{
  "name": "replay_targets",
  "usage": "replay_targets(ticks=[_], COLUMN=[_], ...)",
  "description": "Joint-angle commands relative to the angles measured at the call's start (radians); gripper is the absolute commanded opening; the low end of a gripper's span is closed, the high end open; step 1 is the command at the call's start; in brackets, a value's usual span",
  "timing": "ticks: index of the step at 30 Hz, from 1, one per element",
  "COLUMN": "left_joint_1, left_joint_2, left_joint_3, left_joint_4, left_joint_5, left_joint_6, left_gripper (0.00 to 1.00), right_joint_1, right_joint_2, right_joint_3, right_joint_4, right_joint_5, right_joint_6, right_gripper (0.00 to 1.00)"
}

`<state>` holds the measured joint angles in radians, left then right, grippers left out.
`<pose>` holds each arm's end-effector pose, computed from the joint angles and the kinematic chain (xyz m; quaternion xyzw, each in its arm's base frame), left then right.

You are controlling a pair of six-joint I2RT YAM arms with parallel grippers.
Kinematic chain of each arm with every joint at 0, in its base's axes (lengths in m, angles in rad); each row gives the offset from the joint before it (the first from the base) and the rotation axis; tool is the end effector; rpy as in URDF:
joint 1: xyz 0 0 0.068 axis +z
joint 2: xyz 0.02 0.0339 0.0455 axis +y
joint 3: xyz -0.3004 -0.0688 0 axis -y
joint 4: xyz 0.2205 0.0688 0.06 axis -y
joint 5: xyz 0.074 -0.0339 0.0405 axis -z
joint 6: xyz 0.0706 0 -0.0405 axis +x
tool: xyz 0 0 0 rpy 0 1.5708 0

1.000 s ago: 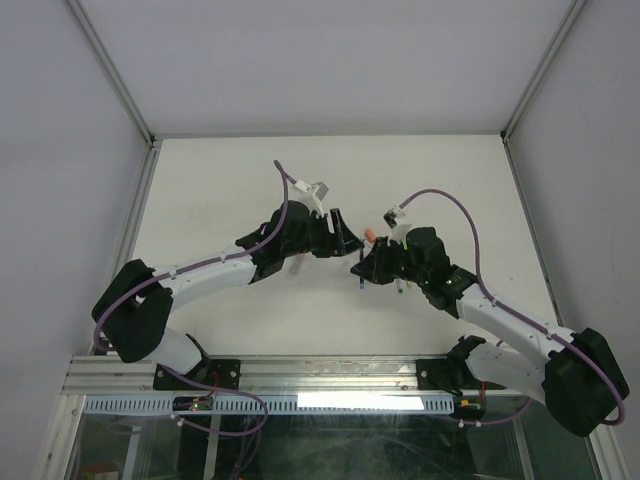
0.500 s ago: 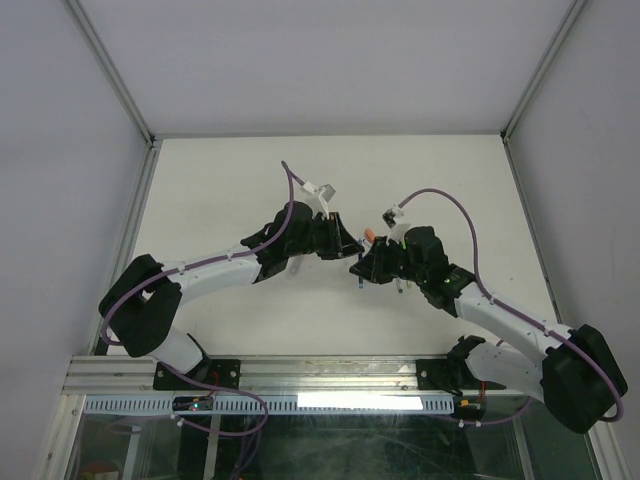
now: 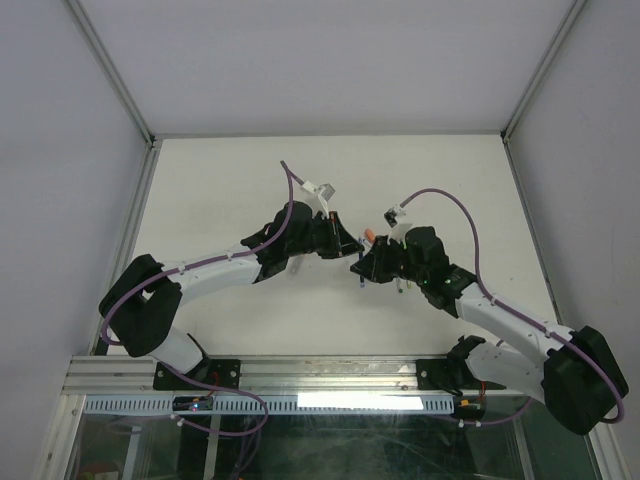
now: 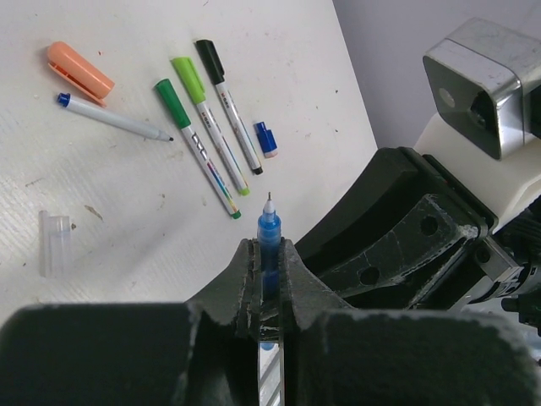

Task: Insert the pens into the pen caps
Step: Pick up the pen from the center of the board.

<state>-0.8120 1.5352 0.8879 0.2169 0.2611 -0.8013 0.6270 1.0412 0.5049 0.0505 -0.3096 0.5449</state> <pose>0.2280 -0.2670 0.2693 0.0747 0.8342 -0.4622 0.2912 0.1601 0.1426 0.2457 -0.1143 0.8422 0.3921 0.3520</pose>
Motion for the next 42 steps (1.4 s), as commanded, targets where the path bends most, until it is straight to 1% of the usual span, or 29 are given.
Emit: replay_targets(ticks=[1,7,11,18,23,25,30,31,33,34,36,38,42], left_joint_1=[-0.003,-0.003,-0.003,-0.003,-0.003,-0.003,-0.003,-0.003,-0.003,-0.001,0.0,0.002,0.004], left_joint_2=[-0.01,-0.006,-0.01,-0.011,-0.006,-0.003,-0.003,-0.003,-0.002,-0.003,-0.006,-0.014,-0.028], left_joint_3=[0.004,0.013,0.012,0.013,0.017,0.017,0.018,0.017,0.017,0.019,0.024,0.026,0.043], left_joint_4=[0.008,-0.005,-0.008,-0.009,-0.011,-0.011,-0.011,-0.011,-0.011,-0.014,-0.032,-0.052,-0.136], left_joint_5=[-0.035,-0.045,-0.052,-0.057,-0.056,-0.056,-0.054,-0.054,-0.053,-0.053,-0.062,-0.071,-0.108], left_joint_6=[-0.016,-0.019,-0.021,-0.029,-0.031,-0.036,-0.039,-0.039,-0.039,-0.037,-0.028,-0.007,0.087], left_gripper=[0.0,0.0,0.0,0.0,0.0,0.0,0.0,0.0,0.01,0.05,0.2,0.3,0.38], right_joint_1=[-0.001,-0.001,-0.001,-0.001,0.0,0.0,-0.001,-0.001,-0.001,-0.001,-0.001,-0.001,-0.001], right_joint_2=[-0.061,-0.058,-0.061,-0.055,-0.047,-0.044,-0.039,-0.041,-0.046,-0.049,-0.055,-0.058,-0.059], right_joint_3=[0.015,0.008,0.004,-0.002,-0.007,-0.005,0.002,0.002,0.003,0.005,0.009,0.022,0.042], right_joint_4=[0.085,0.075,0.065,0.041,0.045,0.046,0.047,0.048,0.044,0.038,0.013,-0.033,-0.137], right_joint_5=[0.042,0.028,0.022,0.001,-0.005,-0.004,-0.003,-0.002,0.008,0.019,0.051,0.1,0.241], right_joint_6=[0.001,0.001,0.0,-0.011,-0.007,-0.008,-0.008,-0.008,-0.007,-0.005,0.0,0.011,0.049], right_gripper=[0.17,0.23,0.26,0.26,0.24,0.22,0.03,0.01,0.0,0.0,0.0,0.0,0.0])
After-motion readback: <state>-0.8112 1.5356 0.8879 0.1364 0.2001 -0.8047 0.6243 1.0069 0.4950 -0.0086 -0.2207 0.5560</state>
